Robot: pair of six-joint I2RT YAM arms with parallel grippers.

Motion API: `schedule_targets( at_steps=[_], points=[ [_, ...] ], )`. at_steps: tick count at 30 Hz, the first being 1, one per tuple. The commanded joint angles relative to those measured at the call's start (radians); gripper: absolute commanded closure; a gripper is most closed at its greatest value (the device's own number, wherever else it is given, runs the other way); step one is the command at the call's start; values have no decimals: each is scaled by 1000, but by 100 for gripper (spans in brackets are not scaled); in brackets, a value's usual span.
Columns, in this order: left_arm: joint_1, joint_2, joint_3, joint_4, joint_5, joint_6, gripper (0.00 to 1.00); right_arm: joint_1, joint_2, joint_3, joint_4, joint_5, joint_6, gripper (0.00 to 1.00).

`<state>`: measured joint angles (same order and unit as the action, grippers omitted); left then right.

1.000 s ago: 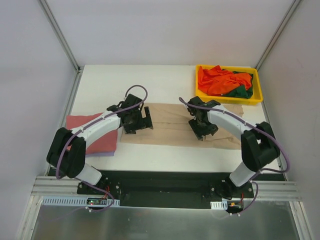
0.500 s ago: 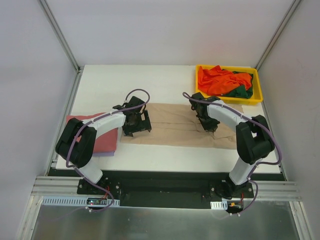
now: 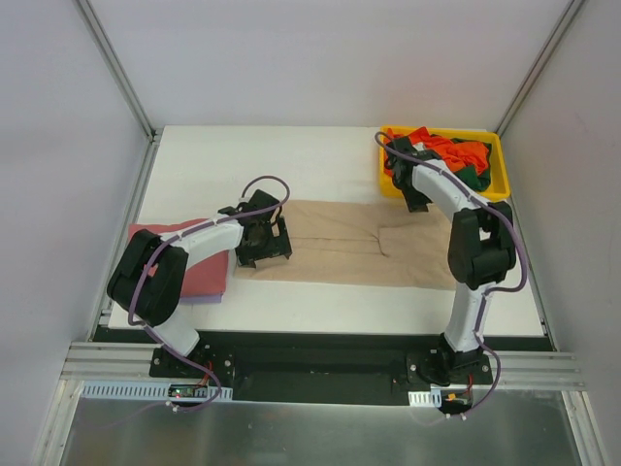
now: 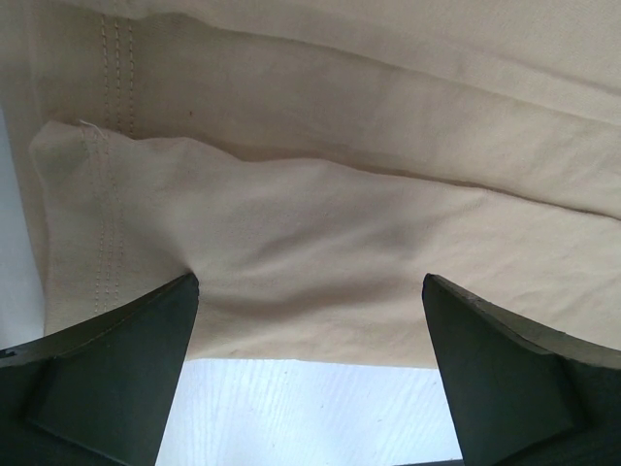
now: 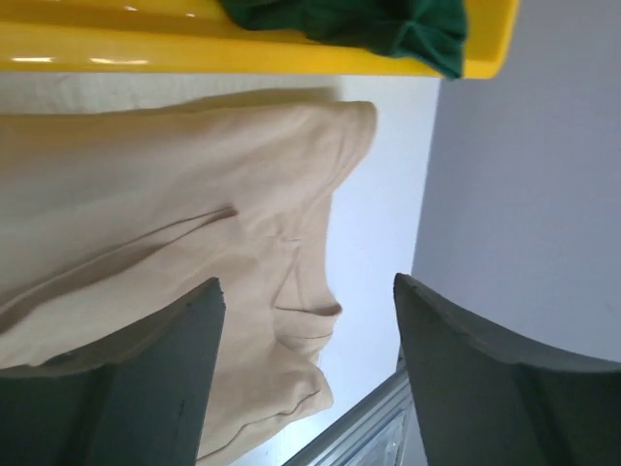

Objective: Fold and stack the t-shirts
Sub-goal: Fold the other side of the tshirt into a rectangle, then rotate the tshirt 90 degrees

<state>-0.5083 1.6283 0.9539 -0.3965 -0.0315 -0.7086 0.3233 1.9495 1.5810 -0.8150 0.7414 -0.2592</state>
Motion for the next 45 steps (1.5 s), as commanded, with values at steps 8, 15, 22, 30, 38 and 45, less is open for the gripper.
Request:
schedule_targets(
  at_steps=[8,15,22,30,38,45],
  points=[
    [10,-47,-12,-28,25,26,1,3,-279,-166,-67,-101,216,4],
    [10,-117,65,-48,-43,92,1,-6,-573,-462,16,-341,467,4],
    [86,-4,172,-56,-105,138,1,-52,-791,-576,22,-376,468,4],
    [88,108,301,-53,-36,189,1,-58,-856,-665,54,-362,472,4],
    [90,241,316,-57,-62,172,1,-78,-811,-704,103,-396,503,4],
    [53,174,137,-74,8,123,1,-116,-755,-704,177,-473,511,4]
  ],
)
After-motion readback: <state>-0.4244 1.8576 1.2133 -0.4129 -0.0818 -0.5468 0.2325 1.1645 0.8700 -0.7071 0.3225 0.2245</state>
